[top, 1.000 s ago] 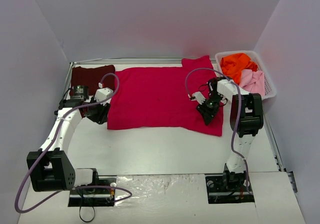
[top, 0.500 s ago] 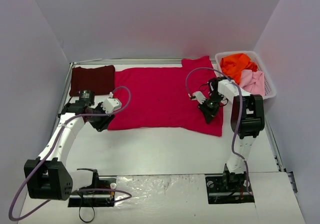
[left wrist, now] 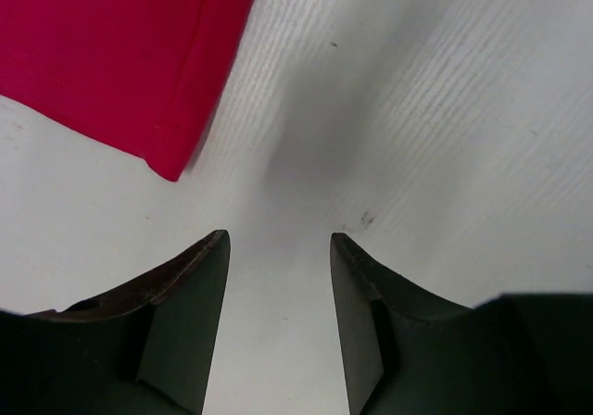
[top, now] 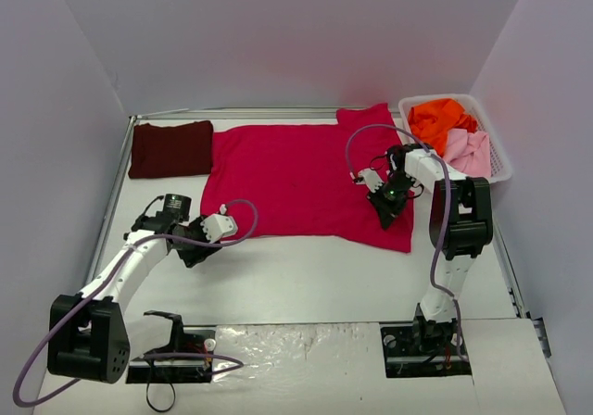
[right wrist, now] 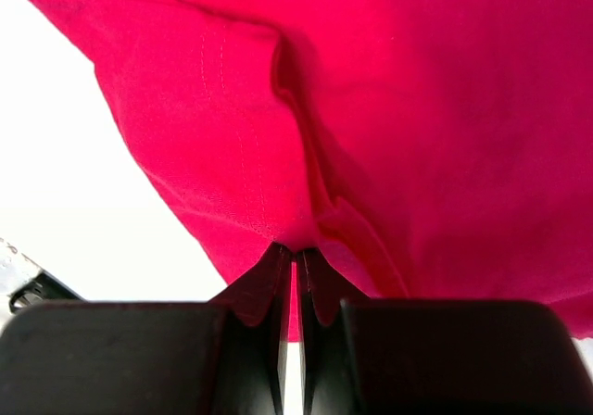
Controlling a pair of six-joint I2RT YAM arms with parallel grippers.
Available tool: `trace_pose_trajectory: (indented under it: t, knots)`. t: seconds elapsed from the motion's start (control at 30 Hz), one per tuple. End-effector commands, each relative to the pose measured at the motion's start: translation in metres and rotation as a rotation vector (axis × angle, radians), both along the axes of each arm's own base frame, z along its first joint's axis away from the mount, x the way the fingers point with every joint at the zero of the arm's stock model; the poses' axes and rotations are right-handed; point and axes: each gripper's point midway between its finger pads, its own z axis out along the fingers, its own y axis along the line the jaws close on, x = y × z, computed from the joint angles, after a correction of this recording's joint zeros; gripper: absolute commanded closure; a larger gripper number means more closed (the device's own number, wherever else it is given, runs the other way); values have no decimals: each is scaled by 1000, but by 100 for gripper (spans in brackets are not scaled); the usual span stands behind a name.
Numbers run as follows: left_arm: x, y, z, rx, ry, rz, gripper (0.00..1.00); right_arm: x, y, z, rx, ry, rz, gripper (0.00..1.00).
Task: Fold and stack the t-shirts
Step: Grap the side of the flattened tshirt closest away from the robot with both arms
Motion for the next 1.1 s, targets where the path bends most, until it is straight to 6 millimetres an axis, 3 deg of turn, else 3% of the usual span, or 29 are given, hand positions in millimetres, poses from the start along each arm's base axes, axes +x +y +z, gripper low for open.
trace_pose_trajectory:
  t: [0.0,0.37,0.97,1.07]
  knots:
    - [37,-1,6,23,-154,-6,53,-6,5,14,22,-3,-29,100]
    - [71,5,-3,62,-279,56,53,-4,10,12,9,3,-45,100]
    - [75,4,-27,107,-222,26,55,-7,12,16,6,-5,-56,100]
    - [78,4,-28,115,-225,28,59,-8,11,17,2,-10,-57,100]
